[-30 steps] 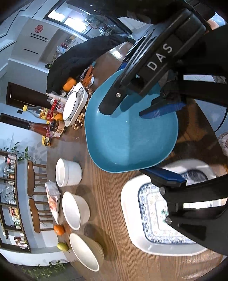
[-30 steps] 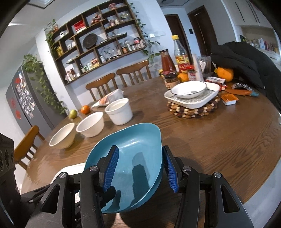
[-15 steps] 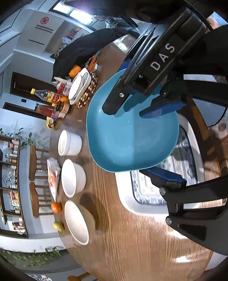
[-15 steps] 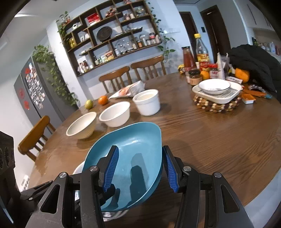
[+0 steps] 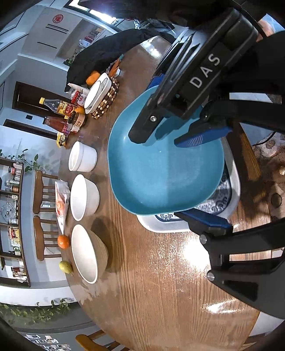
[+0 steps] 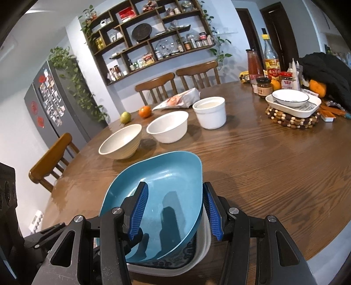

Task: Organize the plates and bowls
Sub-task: 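Lower the teal plate onto the square plates and open the right gripper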

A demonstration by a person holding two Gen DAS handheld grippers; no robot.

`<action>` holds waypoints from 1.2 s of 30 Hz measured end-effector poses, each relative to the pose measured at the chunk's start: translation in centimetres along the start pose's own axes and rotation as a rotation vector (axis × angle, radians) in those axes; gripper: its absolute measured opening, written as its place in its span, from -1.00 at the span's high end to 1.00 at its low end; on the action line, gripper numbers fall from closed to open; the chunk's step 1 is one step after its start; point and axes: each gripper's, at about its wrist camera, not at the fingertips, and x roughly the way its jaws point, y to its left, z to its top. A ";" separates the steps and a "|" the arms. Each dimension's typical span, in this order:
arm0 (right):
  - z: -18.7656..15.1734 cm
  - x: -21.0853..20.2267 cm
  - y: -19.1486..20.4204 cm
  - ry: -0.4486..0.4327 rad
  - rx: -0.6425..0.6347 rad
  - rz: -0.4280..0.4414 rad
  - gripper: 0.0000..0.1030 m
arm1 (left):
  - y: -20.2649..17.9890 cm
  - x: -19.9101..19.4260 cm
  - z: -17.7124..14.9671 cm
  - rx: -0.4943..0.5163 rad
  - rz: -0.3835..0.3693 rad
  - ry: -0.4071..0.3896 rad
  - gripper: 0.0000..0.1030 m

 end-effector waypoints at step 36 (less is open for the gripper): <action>-0.7 2.4 0.5 0.090 0.000 -0.015 -0.11 | 0.9 1.3 -0.1 0.012 -0.008 0.049 -0.36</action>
